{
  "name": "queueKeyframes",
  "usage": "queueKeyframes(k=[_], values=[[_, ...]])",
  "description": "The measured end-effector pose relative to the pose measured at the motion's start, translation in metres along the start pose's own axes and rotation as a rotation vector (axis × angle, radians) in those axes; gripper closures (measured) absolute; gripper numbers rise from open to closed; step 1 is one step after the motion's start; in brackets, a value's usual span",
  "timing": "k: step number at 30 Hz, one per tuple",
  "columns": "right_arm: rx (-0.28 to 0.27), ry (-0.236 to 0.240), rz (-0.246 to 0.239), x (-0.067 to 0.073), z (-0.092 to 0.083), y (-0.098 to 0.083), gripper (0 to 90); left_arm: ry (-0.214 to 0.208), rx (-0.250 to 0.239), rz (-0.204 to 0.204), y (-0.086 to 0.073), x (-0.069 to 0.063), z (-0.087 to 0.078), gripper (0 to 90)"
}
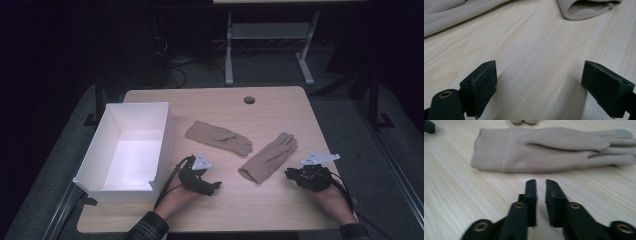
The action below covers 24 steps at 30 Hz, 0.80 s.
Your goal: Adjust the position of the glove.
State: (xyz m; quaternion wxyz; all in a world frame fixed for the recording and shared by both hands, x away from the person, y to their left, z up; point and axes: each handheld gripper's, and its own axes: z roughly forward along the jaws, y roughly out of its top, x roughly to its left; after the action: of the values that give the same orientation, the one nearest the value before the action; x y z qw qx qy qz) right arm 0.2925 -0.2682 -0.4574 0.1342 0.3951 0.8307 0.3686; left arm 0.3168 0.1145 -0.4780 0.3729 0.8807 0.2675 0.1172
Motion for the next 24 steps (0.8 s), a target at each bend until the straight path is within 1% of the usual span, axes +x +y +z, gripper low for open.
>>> queueKeyframes(k=[2, 4, 10, 11, 14, 15, 18, 19, 20, 21, 24], values=[[-0.009, 0.012, -0.002, 0.002, 0.001, 0.004, 89.8, -0.001, 0.0, -0.001, 0.0, 0.0, 0.0, 12.5], [-0.015, 0.026, -0.004, 0.002, 0.003, 0.006, 90.0, -0.002, -0.001, -0.009, 0.0, -0.001, 0.0, 12.5], [-0.013, 0.059, -0.008, 0.007, 0.007, 0.014, 90.0, 0.0, -0.002, -0.011, 0.0, -0.001, 0.0, 12.5], [-0.018, 0.059, -0.018, 0.007, 0.008, 0.015, 90.0, 0.0, -0.001, -0.012, 0.0, -0.001, 0.0, 12.6], [-0.024, 0.069, -0.02, 0.009, 0.009, 0.019, 90.0, -0.001, -0.002, -0.012, 0.0, -0.001, 0.0, 12.6], [-0.022, 0.081, -0.025, 0.011, 0.012, 0.023, 90.0, -0.001, -0.002, -0.012, 0.0, -0.001, 0.0, 12.6], [-0.017, 0.09, -0.029, 0.014, 0.016, 0.027, 90.0, -0.001, -0.003, -0.012, -0.001, -0.001, 0.0, 12.5], [-0.016, 0.098, -0.042, 0.017, 0.02, 0.031, 90.0, 0.0, -0.003, -0.011, -0.001, -0.001, 0.0, 12.6], [-0.016, 0.098, -0.042, 0.017, 0.02, 0.031, 90.0, 0.0, -0.003, -0.011, -0.001, -0.001, 0.0, 12.6], [-0.016, 0.107, -0.049, 0.02, 0.024, 0.035, 90.0, 0.0, -0.002, -0.012, -0.001, -0.001, 0.0, 12.6], [-0.023, 0.118, -0.062, 0.025, 0.03, 0.041, 90.0, -0.001, -0.002, -0.014, -0.001, -0.001, 0.0, 12.6]])
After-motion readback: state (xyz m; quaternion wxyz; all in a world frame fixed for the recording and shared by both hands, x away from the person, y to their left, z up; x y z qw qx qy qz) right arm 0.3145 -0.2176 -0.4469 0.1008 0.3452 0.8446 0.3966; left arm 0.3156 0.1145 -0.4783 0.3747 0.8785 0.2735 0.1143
